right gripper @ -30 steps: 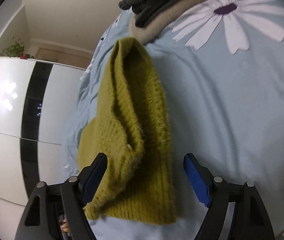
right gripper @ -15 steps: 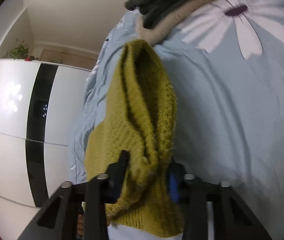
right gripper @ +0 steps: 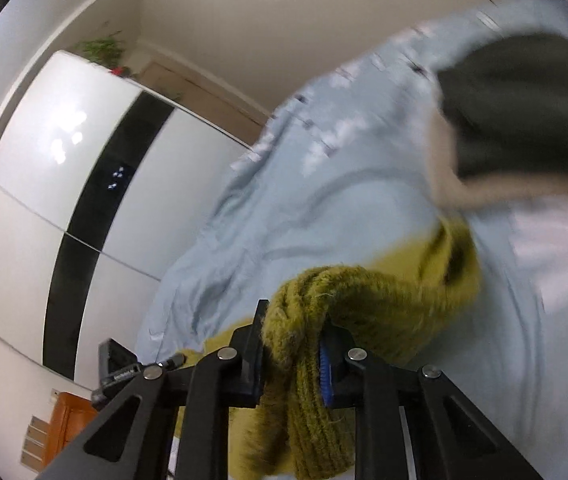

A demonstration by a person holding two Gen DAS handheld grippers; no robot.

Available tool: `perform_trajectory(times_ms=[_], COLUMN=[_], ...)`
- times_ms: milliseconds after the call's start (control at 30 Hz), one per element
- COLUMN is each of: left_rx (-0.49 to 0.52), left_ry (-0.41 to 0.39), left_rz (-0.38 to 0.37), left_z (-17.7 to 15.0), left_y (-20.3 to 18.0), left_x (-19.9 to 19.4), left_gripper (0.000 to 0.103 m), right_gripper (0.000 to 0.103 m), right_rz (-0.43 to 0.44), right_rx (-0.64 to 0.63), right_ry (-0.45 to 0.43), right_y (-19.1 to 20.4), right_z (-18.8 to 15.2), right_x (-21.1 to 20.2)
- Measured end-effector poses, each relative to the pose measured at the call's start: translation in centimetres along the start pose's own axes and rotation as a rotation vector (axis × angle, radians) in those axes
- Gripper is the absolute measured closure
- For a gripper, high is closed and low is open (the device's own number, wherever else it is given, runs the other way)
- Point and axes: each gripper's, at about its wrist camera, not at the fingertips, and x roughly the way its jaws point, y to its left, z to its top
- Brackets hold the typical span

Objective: Fold clothes

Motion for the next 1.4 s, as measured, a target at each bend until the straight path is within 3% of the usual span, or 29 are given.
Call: perform_trajectory(times_ms=[133, 233, 300, 400, 500, 633, 767, 1000, 1133, 1233, 1300, 1400], left_rx=[0.171, 0.208, 0.147, -0.032, -0.133, -0.172, -0.122, -0.299, -0.251, -0.141, -0.045, 0.106], left_ry=[-0.137, -0.167, -0.095, 0.061, 0.144, 0.140, 0.132, 0.168, 0.071, 0.013, 0.039, 0.140], left_rz=[-0.098, -0.127, -0.063, 0.000, 0.051, 0.046, 0.077, 0.085, 0.178, 0.161, 0.132, 0.121], left_z=[1.7, 1.1, 0.2, -1.9, -3.9, -4.1, -3.6, -5.0, -4.3, -4.0, -4.5, -6.4], left_y=[-4.9, -3.8, -0.7, 5.6, 9.5, 10.7, 9.6, 12.3, 10.1, 5.9, 2.3, -2.6], left_x=[-2.6, -3.7, -1.8, 2.3, 4.7, 4.1, 3.1, 3.0, 0.6, -0.5, 1.0, 5.6], left_gripper=[0.085, 0.085, 0.085, 0.085, 0.085, 0.085, 0.084, 0.073, 0.072, 0.062, 0.056, 0.056], right_gripper=[0.082, 0.082, 0.082, 0.082, 0.082, 0.082, 0.082, 0.082, 0.081, 0.079, 0.078, 0.074], right_rz=[0.039, 0.070, 0.053, -0.022, -0.109, -0.140, -0.144, -0.151, -0.122, -0.104, -0.093, -0.094], right_rx=[-0.103, -0.154, -0.123, -0.011, 0.099, 0.174, 0.172, 0.238, 0.263, 0.282, 0.294, 0.298], right_ry=[-0.069, -0.141, -0.138, -0.046, 0.063, 0.082, 0.079, 0.109, 0.108, 0.105, 0.102, 0.098], right_y=[3.6, 3.9, 2.2, -2.6, -7.2, -9.8, -9.5, -11.7, -12.5, -13.0, -13.4, -13.5], right_z=[3.9, 4.0, 3.2, 0.6, -2.9, -5.1, -5.0, -5.9, -6.5, -6.9, -7.1, -7.3], right_x=[0.0, -1.8, -1.8, -0.6, 1.5, 2.2, 2.0, 2.1, 1.9, 1.9, 1.9, 1.2])
